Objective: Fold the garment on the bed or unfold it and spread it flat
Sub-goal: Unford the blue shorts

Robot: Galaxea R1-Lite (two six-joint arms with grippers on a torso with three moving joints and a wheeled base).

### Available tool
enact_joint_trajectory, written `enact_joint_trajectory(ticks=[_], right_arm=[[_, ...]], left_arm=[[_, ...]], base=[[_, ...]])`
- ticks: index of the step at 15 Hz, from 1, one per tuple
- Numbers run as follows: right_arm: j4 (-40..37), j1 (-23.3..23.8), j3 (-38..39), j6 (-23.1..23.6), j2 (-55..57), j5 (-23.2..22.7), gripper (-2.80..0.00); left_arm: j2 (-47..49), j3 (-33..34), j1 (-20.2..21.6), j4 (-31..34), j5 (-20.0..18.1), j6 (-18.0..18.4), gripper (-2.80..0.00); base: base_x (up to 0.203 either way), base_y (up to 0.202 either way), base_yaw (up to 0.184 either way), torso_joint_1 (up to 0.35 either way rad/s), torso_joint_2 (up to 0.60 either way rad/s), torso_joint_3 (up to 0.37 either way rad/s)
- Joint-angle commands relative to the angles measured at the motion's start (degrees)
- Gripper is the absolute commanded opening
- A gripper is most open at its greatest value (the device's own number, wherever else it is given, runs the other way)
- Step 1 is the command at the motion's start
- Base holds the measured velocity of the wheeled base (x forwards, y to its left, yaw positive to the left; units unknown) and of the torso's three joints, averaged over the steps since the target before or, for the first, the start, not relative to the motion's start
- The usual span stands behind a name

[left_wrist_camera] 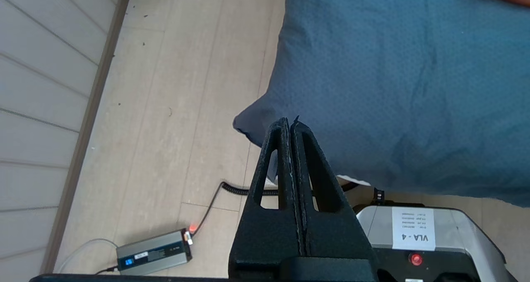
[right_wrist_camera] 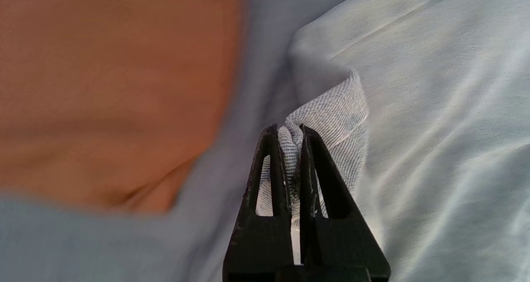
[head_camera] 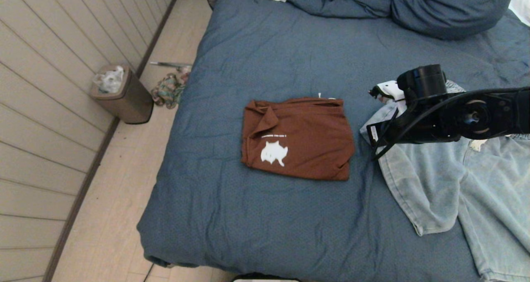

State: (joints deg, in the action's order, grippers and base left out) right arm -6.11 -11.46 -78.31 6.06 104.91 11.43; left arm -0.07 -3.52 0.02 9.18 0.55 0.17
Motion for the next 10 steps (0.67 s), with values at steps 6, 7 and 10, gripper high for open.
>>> enact_joint_trajectory(ticks=[6, 7, 10], right_arm=[[-0.10, -3.57, 8.00, 8.58, -3.21, -0.44, -2.80], [-0.05, -4.20, 9.03, 9.42, -3.30, -0.52, -2.80], [-0.05, -7.32, 11.85, 11.28, -3.16, -0.80, -2.80]], left_arm=[[0.07, -0.01, -0.01, 0.05, 0.04, 0.00, -2.80], [0.07, -0.06, 0.03, 0.06, 0.05, 0.00, -2.80], [0.07, 0.01, 0.06, 0.05, -0.02, 0.00, -2.80]], base=[[0.000, 0.000, 0.000, 0.000, 0.00, 0.000], [0.000, 0.000, 0.000, 0.000, 0.00, 0.000], [0.000, 0.000, 0.000, 0.000, 0.00, 0.000]])
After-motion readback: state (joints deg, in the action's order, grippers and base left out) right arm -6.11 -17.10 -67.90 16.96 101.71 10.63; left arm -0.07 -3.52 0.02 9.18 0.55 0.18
